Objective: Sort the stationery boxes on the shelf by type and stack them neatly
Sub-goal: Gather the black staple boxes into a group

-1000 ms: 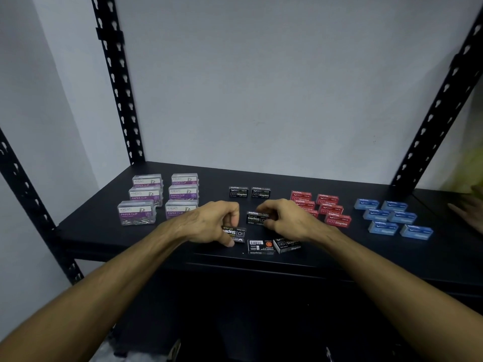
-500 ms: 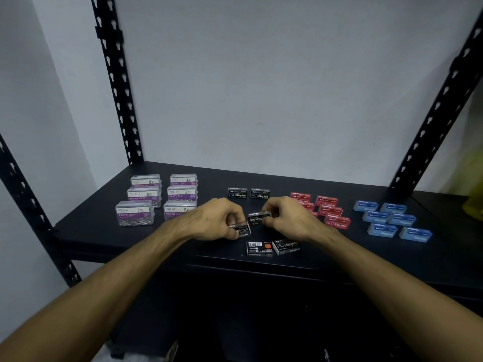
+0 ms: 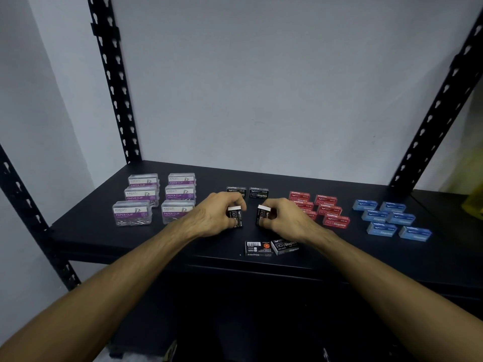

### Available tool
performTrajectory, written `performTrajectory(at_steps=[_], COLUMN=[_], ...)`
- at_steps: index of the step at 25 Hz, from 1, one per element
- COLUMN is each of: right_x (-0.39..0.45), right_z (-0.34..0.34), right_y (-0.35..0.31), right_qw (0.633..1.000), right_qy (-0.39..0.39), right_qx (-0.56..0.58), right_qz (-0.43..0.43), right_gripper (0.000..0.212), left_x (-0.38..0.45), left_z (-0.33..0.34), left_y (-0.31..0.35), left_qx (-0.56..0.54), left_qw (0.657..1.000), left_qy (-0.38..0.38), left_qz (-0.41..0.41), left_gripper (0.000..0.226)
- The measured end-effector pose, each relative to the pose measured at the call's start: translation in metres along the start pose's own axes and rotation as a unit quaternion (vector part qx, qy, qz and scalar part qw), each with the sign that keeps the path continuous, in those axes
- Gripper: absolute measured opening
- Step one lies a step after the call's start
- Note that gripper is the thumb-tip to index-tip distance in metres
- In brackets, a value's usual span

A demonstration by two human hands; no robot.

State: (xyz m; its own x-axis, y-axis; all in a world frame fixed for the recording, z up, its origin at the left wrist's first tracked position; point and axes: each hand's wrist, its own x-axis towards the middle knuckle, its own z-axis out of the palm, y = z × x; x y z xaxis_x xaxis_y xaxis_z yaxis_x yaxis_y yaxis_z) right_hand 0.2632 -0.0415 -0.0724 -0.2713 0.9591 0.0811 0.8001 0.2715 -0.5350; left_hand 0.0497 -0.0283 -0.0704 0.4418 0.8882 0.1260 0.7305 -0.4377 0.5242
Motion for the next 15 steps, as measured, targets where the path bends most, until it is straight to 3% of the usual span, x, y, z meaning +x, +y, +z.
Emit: performTrajectory(at_steps=[5, 9, 15], right_x=[0.001, 0.006, 0.012], right_z=[-0.004, -0.011, -0.006], right_y=[-0.002, -0.005, -0.002], right_qw=[1.000, 0.998, 0.993], right_qy=[0.017, 0.009, -0.011], right_qx=[0.004, -0.065, -0.120], right_qz=[0.007, -0.007, -0.011], right_gripper=[0.007, 0.012, 0.009], left_x=[0.002, 0.003, 0.002], left_z=[0.001, 0.005, 0.007], left_y=[0.003, 0.002, -0.008], left_qx=[-0.025, -0.022, 0.008], left_qw=[0.999, 0.997, 0.998], left_qy=[0.039, 0.063, 0.044], left_qz=[-0.010, -0.030, -0.038], left_gripper=[0.025, 0.025, 0.026])
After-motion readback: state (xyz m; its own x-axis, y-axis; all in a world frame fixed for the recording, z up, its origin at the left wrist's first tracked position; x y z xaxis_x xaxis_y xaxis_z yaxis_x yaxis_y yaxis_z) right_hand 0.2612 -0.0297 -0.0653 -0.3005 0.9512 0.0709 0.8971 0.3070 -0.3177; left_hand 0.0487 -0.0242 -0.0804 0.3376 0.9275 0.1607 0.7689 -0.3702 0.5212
